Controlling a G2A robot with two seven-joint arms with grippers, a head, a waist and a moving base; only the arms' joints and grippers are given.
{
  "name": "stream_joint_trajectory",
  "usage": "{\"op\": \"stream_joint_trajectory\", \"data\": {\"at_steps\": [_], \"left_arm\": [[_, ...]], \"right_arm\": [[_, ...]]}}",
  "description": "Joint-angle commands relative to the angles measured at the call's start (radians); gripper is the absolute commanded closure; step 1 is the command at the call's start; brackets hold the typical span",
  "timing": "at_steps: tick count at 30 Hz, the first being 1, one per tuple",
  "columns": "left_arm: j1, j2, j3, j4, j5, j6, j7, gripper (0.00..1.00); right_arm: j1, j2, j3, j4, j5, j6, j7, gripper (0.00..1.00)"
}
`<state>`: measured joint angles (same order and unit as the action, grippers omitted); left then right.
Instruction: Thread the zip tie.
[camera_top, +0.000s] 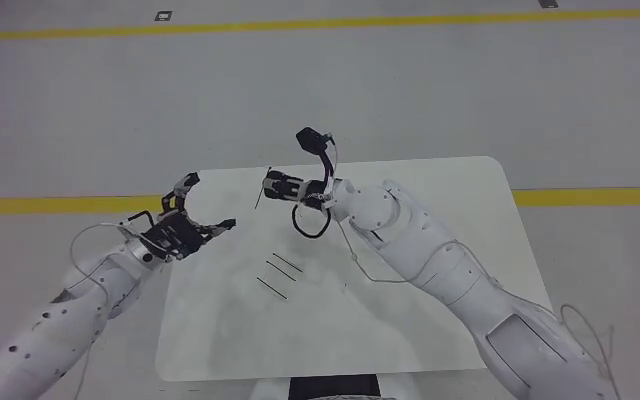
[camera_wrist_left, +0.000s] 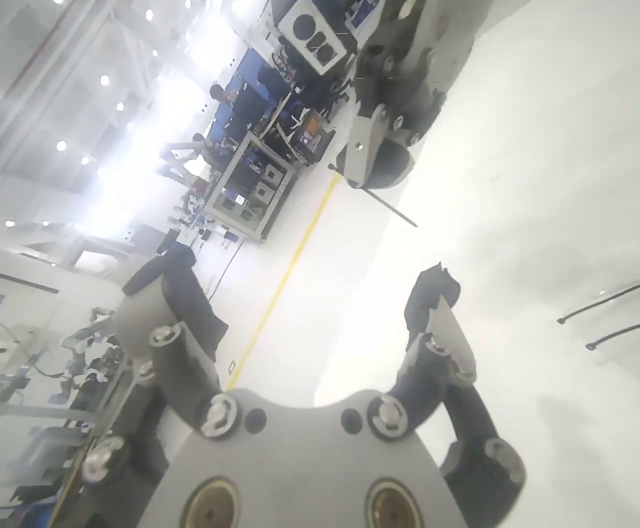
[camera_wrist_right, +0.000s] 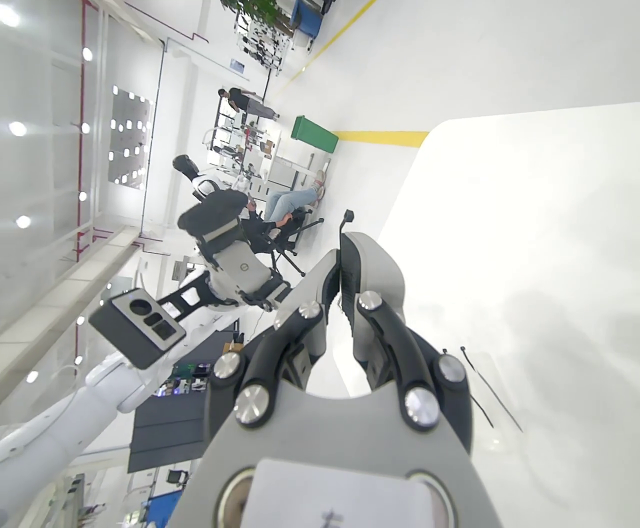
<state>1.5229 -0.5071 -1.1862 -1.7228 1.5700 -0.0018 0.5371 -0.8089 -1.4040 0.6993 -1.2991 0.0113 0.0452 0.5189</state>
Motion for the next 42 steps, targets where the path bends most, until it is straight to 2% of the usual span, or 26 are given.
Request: {"op": "stream_joint_trajectory", "data": {"at_steps": [1,5,15,17,19,23,27,28,33,42], "left_arm": [[-0.021,0.023,0.039,-0.001,0.000,0.046,-0.015,0.00],[-0.066,0.071,0.115,-0.022,0.000,0.086,-0.006,0.00],[-0.067,0.070,0.115,-0.022,-0.001,0.085,-0.008,0.00],[-0.077,0.069,0.119,-0.029,0.000,0.073,-0.007,0.00],[-0.088,0.073,0.137,-0.038,0.000,0.066,0.003,0.00],[-0.140,0.102,0.201,-0.043,0.000,0.120,0.000,0.00],[-0.212,0.145,0.302,-0.037,0.000,0.201,0.027,0.00],[-0.239,0.160,0.341,-0.033,0.000,0.224,0.035,0.00],[-0.363,0.212,0.504,-0.010,0.000,0.336,0.065,0.00],[-0.363,0.210,0.504,-0.011,0.000,0.334,0.060,0.00]], "right_arm": [[0.007,-0.008,0.004,0.014,0.043,-0.010,0.005,1.00],[0.029,-0.027,0.001,0.065,0.097,-0.025,0.016,1.00],[0.036,-0.033,-0.001,0.077,0.111,-0.038,0.022,1.00],[0.026,-0.033,0.000,0.071,0.117,-0.038,0.020,1.00],[0.025,-0.035,0.003,0.064,0.109,-0.016,0.027,1.00],[0.026,-0.045,0.007,0.068,0.147,0.024,0.033,1.00],[0.034,-0.061,0.005,0.084,0.195,0.049,0.027,1.00],[0.038,-0.066,0.004,0.090,0.207,0.060,0.022,1.00],[0.052,-0.084,0.000,0.112,0.253,0.083,0.027,1.00],[0.042,-0.085,0.002,0.107,0.254,0.081,0.020,1.00]]}}
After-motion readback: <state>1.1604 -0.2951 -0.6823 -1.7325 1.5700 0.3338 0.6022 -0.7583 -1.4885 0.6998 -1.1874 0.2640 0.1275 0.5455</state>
